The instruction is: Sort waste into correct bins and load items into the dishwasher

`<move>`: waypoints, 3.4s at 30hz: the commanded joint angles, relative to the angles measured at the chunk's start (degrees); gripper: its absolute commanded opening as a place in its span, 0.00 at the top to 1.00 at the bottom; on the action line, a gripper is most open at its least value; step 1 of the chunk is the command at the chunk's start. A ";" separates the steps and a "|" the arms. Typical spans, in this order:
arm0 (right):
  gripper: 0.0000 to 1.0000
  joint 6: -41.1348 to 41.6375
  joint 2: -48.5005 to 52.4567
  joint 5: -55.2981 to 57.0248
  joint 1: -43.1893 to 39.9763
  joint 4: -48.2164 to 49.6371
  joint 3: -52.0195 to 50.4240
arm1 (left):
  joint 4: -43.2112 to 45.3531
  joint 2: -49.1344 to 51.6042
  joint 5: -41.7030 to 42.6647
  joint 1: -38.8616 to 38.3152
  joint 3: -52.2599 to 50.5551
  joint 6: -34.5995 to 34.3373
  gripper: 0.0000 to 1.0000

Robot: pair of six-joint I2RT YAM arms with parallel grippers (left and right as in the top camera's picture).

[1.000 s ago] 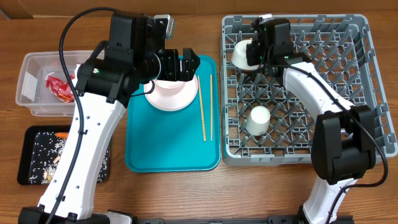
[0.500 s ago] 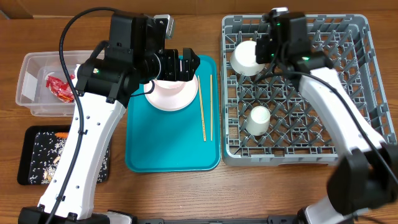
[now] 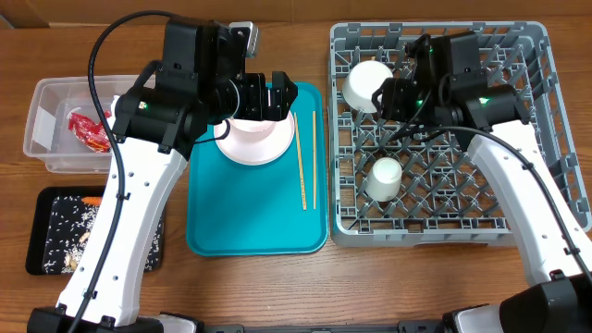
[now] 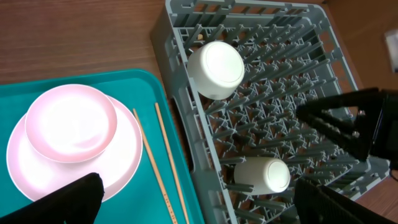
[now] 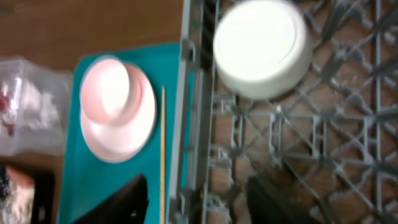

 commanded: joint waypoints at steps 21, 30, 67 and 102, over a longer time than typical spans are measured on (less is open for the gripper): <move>0.15 0.52 0.00 -0.90 0.04 -10.51 0.39 | 1.79 -0.24 -22.84 0.24 1.05 0.42 0.00; 0.15 0.52 0.00 -0.90 0.04 -10.29 0.39 | 2.56 9.55 -28.85 0.96 1.05 -4.79 0.02; 0.10 0.11 0.00 -0.85 0.04 -11.37 0.39 | 7.10 35.23 -20.94 7.37 1.44 -4.87 0.70; 0.14 -0.07 -0.07 -9.77 0.04 -11.74 7.72 | -17.97 26.82 -17.64 4.31 20.41 -4.72 0.96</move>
